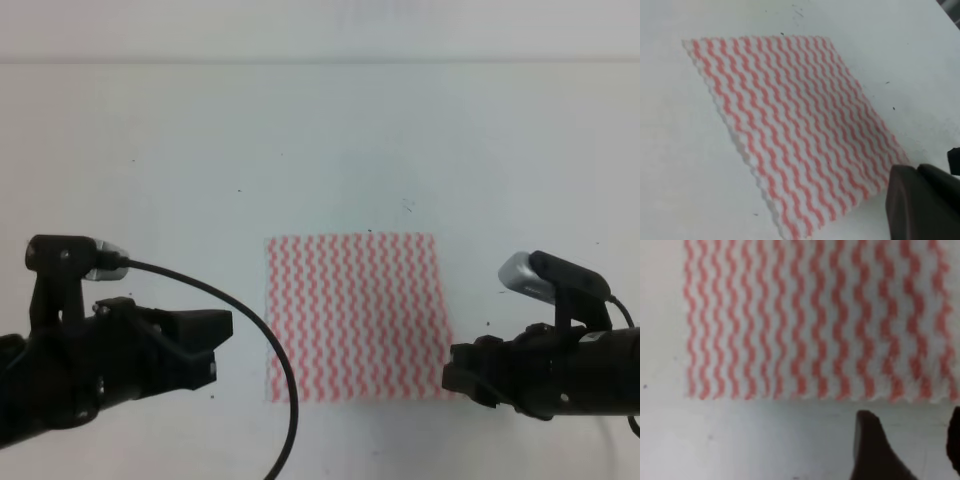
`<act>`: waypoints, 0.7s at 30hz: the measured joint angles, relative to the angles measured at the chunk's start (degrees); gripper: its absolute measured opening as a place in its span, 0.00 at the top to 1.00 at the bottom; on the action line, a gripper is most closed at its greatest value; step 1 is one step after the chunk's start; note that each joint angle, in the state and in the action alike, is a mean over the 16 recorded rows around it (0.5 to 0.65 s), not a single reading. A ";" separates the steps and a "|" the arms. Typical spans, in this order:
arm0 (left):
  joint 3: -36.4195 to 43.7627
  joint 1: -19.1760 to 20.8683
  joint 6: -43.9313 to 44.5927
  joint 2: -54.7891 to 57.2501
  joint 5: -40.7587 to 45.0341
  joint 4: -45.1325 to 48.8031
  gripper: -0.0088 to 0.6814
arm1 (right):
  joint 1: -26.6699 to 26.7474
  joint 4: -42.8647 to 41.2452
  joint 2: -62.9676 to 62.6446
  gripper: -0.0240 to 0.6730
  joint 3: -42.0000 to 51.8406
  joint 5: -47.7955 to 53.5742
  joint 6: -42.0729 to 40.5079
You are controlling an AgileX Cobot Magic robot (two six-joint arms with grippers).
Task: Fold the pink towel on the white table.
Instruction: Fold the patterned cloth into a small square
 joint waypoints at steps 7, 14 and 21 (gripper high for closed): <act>0.00 -0.03 0.37 0.04 0.42 0.01 0.99 | -0.03 0.19 4.23 0.52 -0.06 -1.47 1.36; 0.00 -0.03 0.53 0.00 0.94 0.01 0.99 | -0.03 0.90 7.24 0.51 -0.16 -2.34 1.43; 0.00 -0.03 0.55 -0.04 1.79 0.01 0.99 | -0.01 2.20 9.59 0.51 -0.40 -3.53 1.33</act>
